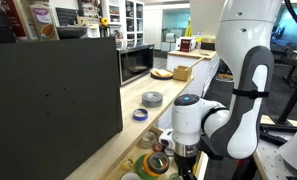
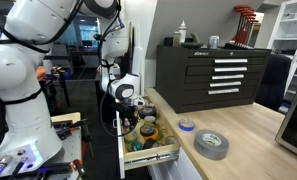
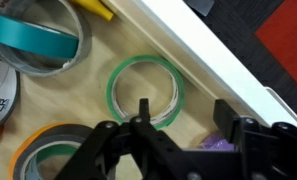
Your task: Put the green masking tape in the drawer
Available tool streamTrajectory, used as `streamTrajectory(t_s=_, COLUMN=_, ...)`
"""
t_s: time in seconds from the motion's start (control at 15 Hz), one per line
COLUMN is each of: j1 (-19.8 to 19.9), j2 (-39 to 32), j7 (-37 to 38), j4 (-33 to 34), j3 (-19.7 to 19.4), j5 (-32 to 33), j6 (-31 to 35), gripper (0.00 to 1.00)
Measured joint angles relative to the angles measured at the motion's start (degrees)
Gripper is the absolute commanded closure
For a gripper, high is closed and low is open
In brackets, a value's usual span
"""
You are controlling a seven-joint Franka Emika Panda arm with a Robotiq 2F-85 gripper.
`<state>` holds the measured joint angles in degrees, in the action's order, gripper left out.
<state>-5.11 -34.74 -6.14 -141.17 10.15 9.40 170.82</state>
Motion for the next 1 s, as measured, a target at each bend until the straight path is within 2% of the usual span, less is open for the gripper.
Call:
streamTrajectory(t_s=0.47, j1=4.2, j2=5.9, j7=-0.5, j4=-1.9, j3=3.4, j5=-3.1, j6=-2.5, gripper=0.0)
streamTrajectory(t_s=1.0, j1=4.5, j2=19.0, j7=-0.3, j4=-3.2, j3=2.5, j5=-8.0, j6=-12.0, gripper=0.0)
